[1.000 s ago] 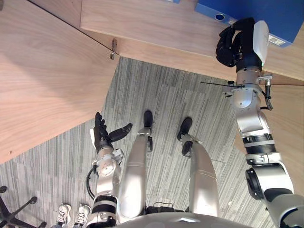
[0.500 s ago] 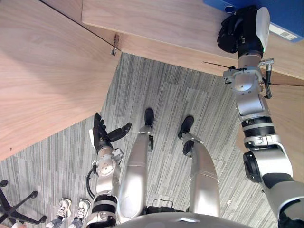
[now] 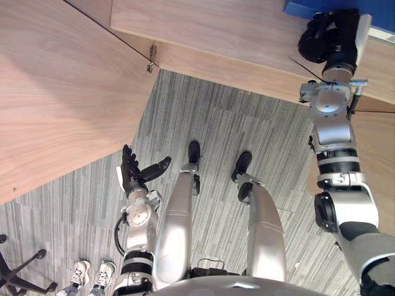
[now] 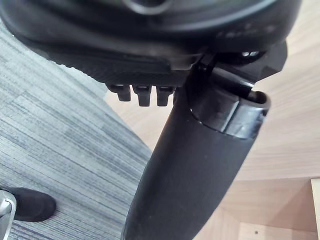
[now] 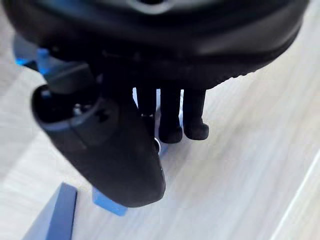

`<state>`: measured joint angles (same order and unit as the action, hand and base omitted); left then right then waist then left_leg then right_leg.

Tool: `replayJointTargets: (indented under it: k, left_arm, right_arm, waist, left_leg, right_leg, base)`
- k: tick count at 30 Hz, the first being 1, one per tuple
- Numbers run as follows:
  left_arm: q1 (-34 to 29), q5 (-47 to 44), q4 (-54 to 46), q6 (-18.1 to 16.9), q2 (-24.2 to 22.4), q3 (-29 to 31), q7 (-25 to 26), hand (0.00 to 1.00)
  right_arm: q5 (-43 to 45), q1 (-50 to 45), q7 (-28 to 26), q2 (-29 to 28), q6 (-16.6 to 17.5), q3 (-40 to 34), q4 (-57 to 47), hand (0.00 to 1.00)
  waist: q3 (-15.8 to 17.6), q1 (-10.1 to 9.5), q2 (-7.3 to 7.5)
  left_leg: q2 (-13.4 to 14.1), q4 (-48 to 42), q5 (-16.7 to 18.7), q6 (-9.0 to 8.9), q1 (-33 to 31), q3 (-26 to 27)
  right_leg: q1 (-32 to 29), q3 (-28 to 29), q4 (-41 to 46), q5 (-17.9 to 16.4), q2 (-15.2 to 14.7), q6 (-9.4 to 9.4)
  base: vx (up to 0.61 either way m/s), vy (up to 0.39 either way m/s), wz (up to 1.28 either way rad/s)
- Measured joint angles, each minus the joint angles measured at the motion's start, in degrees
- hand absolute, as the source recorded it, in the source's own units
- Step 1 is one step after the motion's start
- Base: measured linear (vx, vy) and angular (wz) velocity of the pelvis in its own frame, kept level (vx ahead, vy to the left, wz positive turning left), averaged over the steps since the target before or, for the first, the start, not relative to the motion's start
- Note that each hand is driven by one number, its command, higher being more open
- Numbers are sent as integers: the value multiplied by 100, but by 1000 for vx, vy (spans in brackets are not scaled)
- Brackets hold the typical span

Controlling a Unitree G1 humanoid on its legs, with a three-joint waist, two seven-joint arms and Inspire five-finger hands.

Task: Walk over to the cabinet, pick up the folder, carry it to the office cabinet, place the folder inside the office cabinet, then close the office cabinet door

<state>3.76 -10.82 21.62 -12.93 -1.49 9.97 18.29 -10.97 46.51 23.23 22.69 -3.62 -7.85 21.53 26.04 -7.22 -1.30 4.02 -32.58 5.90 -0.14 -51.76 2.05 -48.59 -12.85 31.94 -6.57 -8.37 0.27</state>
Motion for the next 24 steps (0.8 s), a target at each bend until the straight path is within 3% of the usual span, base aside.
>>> replayJointTargets:
  k: [4, 7, 9, 14, 16, 17, 19, 24]
  left_arm:
    - [-22, -2, -11, 99, 3, 4, -31, 100]
    - [-120, 1, -12, 127, 6, 0, -164, 100]
    - [-273, 10, -12, 142, 72, 2, -289, 100]
    - [-605, 130, 82, 272, 116, -13, -528, 100]
    - [-713, 273, 430, 322, 145, -19, -621, 100]
    - [-746, 322, 659, 341, 182, -29, -650, 100]
    - [-798, 488, 1284, 473, 287, -69, -741, 100]
    - [-848, 711, 1871, 597, 324, -81, -854, 100]
  right_arm:
    - [119, -950, 67, -93, 21, -10, -779, 0]
    - [471, -2006, -54, -483, 281, 31, -1279, 0]
    - [783, -2734, -341, -782, 510, 258, -1425, 0]
    - [863, -3978, -941, -1397, 690, 682, -1507, 0]
    - [793, -4513, -1184, -1659, 749, 802, -1432, 0]
    - [678, -4673, -1249, -1762, 809, 844, -1263, 100]
    - [406, -4894, -1398, -1906, 899, 915, -592, 100]
    - [-147, -5150, -1457, -1980, 886, 863, 543, 100]
  waist:
    - [0, 100, 0]
    - [-2, 154, 3]
    - [-10, 186, 12]
    - [-38, 291, 47]
    - [-273, 310, 113]
    - [-405, 333, 167]
    - [-742, 443, 285]
    - [-1094, 523, 326]
  left_leg:
    - [54, -258, 183, 53, 180, 24]
    - [76, -287, 331, 40, 648, 105]
    - [111, -210, 397, 35, 1040, 229]
    - [130, 130, 394, 19, 1923, 320]
    - [133, 360, 370, 5, 2256, 333]
    - [124, 506, 344, -7, 2404, 333]
    - [110, 947, 211, -42, 2812, 309]
    - [22, 1840, -62, -70, 3668, 360]
  right_leg:
    - [236, 34, 129, -50, 23, 14]
    - [674, 96, 152, -112, 26, 27]
    - [1000, 185, 67, -148, 48, 8]
    - [1809, 220, -211, -147, 100, 70]
    - [2126, 222, -464, -145, 150, 77]
    - [2262, 221, -595, -134, 165, 90]
    - [2711, 168, -1122, 7, 237, 127]
    - [3668, 156, -2302, 440, 336, 213]
  base:
    - [-54, -4, -12]
    - [-59, -14, -11]
    - [-12, -35, -20]
    - [69, -44, -9]
    - [125, -34, -5]
    - [146, -25, -1]
    - [207, -18, 3]
    - [167, 13, -2]
